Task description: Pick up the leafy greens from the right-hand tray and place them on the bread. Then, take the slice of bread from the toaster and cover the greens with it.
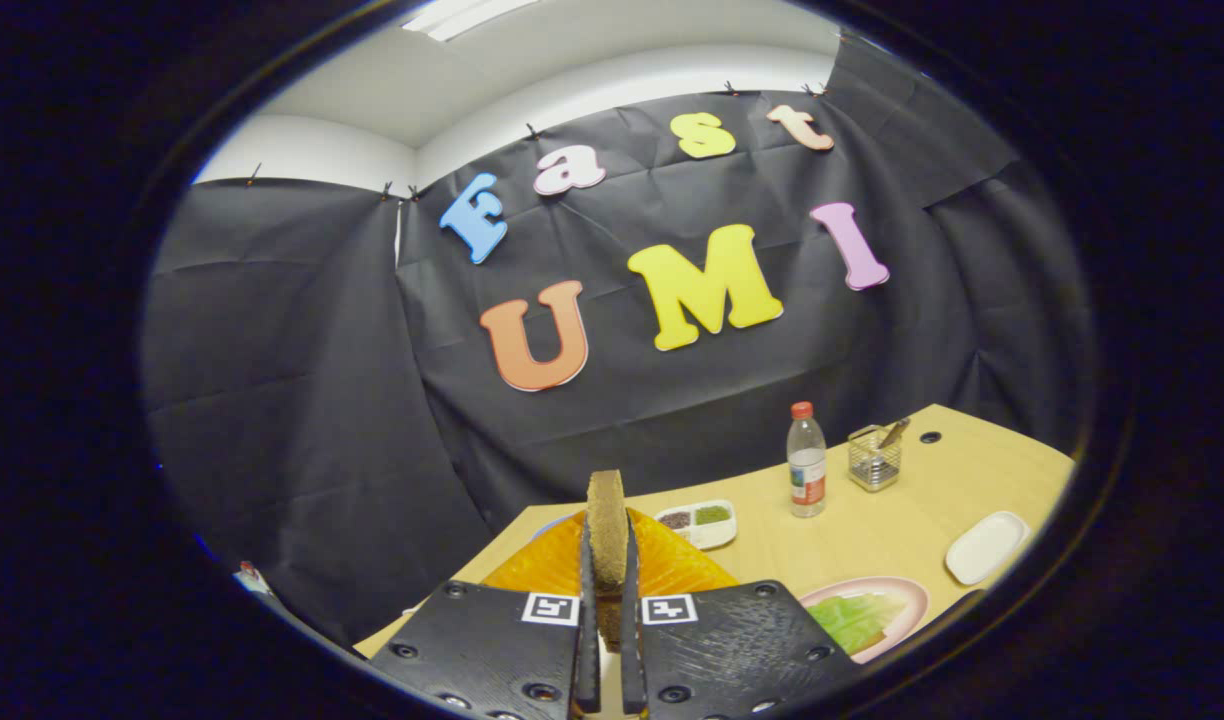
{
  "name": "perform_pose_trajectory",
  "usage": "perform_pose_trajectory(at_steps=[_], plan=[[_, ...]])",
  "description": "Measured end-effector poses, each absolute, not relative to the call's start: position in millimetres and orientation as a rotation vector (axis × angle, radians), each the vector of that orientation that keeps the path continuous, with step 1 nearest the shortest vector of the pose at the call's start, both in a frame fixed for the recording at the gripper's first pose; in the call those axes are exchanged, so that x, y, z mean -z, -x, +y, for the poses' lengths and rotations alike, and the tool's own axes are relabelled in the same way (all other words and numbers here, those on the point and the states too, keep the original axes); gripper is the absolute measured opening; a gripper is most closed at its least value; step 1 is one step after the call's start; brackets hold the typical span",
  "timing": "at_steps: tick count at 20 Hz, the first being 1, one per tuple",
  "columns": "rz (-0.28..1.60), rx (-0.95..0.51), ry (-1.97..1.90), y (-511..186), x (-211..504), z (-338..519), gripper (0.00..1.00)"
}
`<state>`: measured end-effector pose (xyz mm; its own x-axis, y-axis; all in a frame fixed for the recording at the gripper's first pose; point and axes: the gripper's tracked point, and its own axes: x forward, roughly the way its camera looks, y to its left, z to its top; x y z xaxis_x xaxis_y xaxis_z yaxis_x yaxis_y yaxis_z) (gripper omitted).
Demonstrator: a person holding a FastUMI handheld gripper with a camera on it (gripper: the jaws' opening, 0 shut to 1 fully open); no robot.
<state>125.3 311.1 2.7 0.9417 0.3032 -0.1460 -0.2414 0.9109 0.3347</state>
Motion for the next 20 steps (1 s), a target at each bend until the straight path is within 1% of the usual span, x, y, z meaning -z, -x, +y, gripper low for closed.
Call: perform_pose_trajectory(at_steps=[4,7,14,19,20], plan=[[0.272,-0.184,-0.335,-132,52,259,0.08],[0.335,-0.142,-0.378,-138,90,236,0.08],[0.447,-0.143,-0.495,-140,157,213,0.08],[0.468,-0.118,-0.529,-141,178,183,0.08],[0.481,-0.122,-0.528,-138,183,179,0.11]])
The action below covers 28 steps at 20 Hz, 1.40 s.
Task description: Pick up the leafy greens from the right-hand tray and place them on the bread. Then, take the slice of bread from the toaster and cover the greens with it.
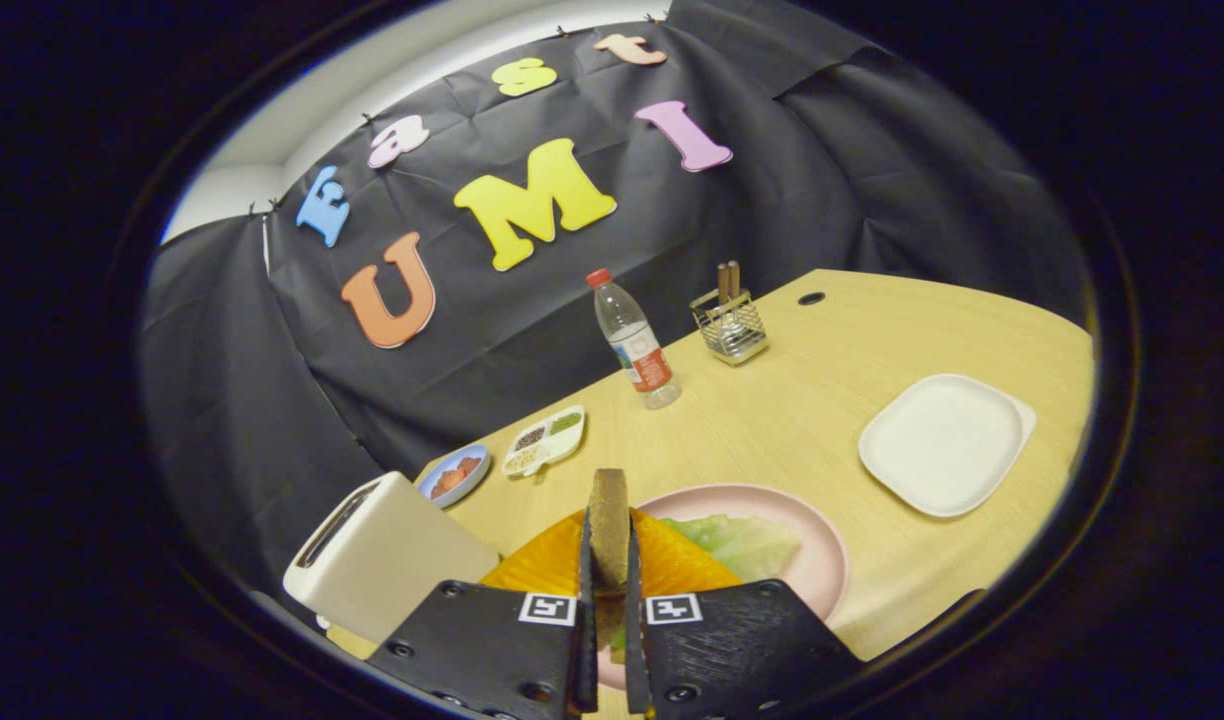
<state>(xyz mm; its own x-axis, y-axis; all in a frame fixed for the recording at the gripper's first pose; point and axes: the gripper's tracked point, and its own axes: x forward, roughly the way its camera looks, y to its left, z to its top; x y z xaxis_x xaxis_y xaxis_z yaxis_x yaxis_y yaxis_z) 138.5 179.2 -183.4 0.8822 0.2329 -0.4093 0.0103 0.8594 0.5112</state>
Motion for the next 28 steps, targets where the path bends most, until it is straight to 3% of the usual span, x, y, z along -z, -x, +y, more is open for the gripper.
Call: perform_pose_trajectory(at_steps=[1,7,14,17,19,28], plan=[[0.491,-0.119,-0.522,-138,189,176,0.11],[0.571,-0.11,-0.51,-131,217,157,0.39],[0.561,-0.072,-0.478,-127,215,129,0.61],[0.493,-0.055,-0.398,-124,193,111,0.89],[0.42,-0.018,-0.308,-121,170,87,0.94],[0.048,0.055,-0.032,-61,30,12,0.95]])
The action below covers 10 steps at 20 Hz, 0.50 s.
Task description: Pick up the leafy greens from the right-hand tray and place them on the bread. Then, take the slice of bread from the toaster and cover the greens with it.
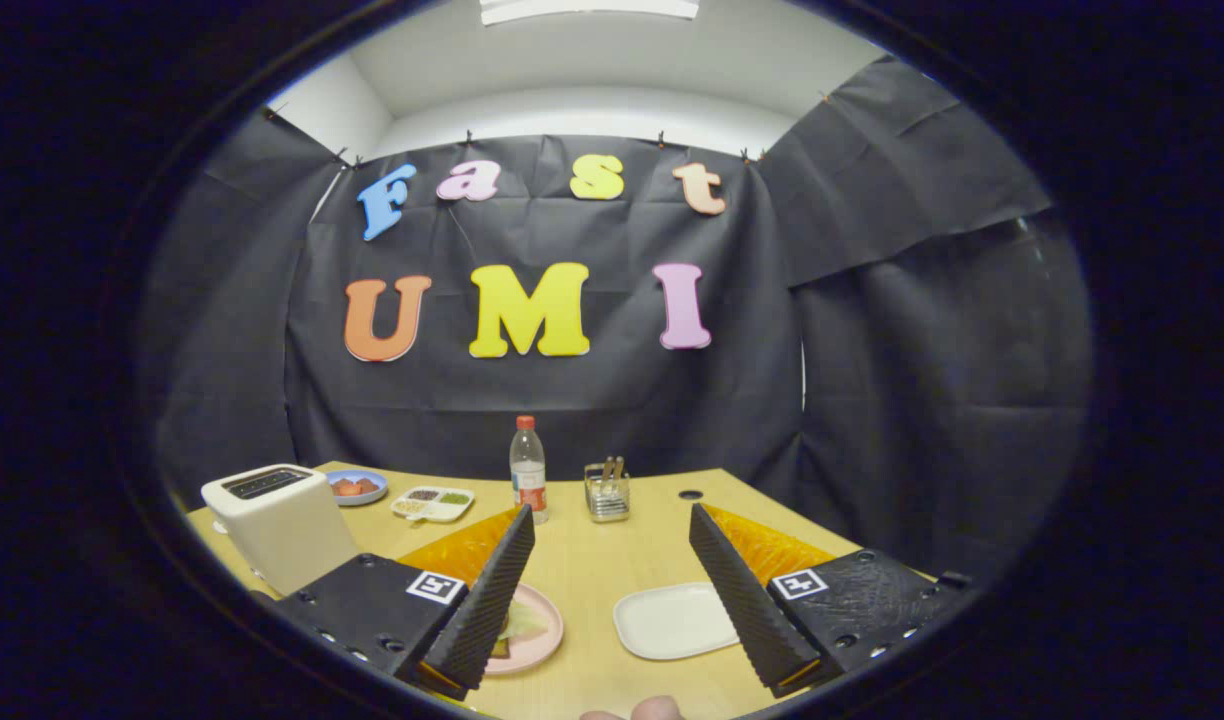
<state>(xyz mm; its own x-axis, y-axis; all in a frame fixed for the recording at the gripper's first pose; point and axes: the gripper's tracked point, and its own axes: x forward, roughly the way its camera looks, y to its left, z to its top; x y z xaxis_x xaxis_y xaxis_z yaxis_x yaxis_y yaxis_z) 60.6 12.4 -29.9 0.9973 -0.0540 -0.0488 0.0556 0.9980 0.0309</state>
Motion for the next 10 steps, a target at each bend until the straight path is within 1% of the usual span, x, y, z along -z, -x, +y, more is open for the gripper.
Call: perform_pose_trajectory(at_steps=[5,10], plan=[[-0.029,0.044,-0.024,-20,-4,2,0.95],[-0.041,0.066,-0.035,-1,-2,-9,0.95]])
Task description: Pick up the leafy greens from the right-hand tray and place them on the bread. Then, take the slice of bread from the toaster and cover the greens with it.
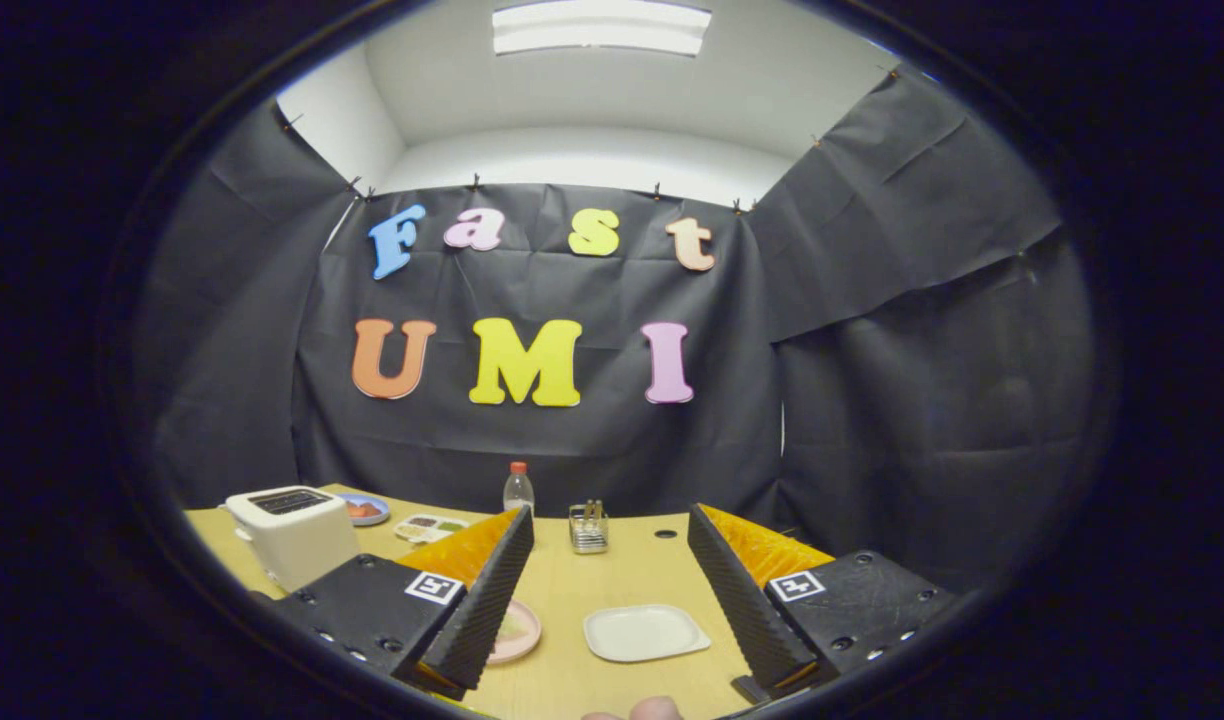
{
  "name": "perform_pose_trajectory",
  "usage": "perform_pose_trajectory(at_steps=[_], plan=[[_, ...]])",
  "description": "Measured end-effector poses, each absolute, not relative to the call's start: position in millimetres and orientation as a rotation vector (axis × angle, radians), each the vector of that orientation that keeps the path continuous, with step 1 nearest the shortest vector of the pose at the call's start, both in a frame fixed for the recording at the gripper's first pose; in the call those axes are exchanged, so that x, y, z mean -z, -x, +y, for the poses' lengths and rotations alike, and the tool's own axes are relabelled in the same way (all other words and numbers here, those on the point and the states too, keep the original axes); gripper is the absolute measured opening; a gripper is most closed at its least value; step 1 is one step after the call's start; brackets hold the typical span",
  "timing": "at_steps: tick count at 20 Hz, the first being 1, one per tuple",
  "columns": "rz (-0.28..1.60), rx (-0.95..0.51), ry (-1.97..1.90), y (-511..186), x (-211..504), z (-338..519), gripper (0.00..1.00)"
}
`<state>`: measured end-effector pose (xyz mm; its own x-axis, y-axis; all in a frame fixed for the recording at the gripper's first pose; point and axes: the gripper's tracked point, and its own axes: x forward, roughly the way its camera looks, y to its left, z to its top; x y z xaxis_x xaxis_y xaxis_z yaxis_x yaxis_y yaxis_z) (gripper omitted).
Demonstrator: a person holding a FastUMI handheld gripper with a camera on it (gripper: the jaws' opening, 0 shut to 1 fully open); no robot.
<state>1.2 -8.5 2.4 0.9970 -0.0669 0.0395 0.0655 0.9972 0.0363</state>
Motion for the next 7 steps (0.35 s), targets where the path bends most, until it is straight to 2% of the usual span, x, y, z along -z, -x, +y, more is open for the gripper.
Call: perform_pose_trajectory(at_steps=[7], plan=[[-0.044,0.058,-0.05,0.9,-0.8,-3.7,0.95]])
